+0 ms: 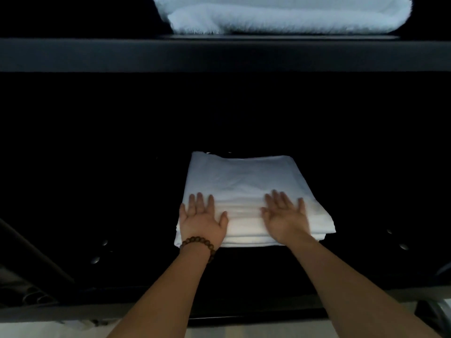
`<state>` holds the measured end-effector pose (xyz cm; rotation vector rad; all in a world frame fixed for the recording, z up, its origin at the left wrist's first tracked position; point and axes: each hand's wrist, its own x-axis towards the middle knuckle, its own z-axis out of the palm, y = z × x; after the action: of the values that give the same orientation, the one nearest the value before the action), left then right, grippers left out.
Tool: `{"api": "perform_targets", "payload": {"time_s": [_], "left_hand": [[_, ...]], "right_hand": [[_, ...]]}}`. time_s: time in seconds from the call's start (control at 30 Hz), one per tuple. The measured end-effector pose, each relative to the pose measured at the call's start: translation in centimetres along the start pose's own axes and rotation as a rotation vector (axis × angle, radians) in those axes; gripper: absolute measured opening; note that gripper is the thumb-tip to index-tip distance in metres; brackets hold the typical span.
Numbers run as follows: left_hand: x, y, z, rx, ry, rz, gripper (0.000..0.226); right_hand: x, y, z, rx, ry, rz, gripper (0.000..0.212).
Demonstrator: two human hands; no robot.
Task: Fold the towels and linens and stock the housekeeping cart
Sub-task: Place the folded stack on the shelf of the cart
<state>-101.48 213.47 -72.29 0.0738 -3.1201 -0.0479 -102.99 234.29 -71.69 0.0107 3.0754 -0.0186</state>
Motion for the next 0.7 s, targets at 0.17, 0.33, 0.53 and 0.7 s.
{"api": "perform_targets", "payload": {"time_s": [0.17,0.33,0.53,0.7], "left_hand": [[-1.8,-2.7,-1.4,-0.077,0.039,-0.128,0.064],[-3.7,2.1,-1.9,-0.112,0.041,0.142,0.066],[-4.1,-1.3,-1.2,-0.074,-0.011,0.057,0.076],[-5.4,-4.3,-1.8,-0.227,-0.016,-0.072,0.074]], "right_hand": [[-3.3,6.2,-0.3,0.178,0.079,0.357,0.061],[-4.8,-0.2,0.6,0.122,0.181,-0.121,0.058],[-5.2,2.5,1.4,0.016,0.071,0.013,0.073],[-8.3,9.2,0.6,0.217,-0.006,0.257,0.068]]}}
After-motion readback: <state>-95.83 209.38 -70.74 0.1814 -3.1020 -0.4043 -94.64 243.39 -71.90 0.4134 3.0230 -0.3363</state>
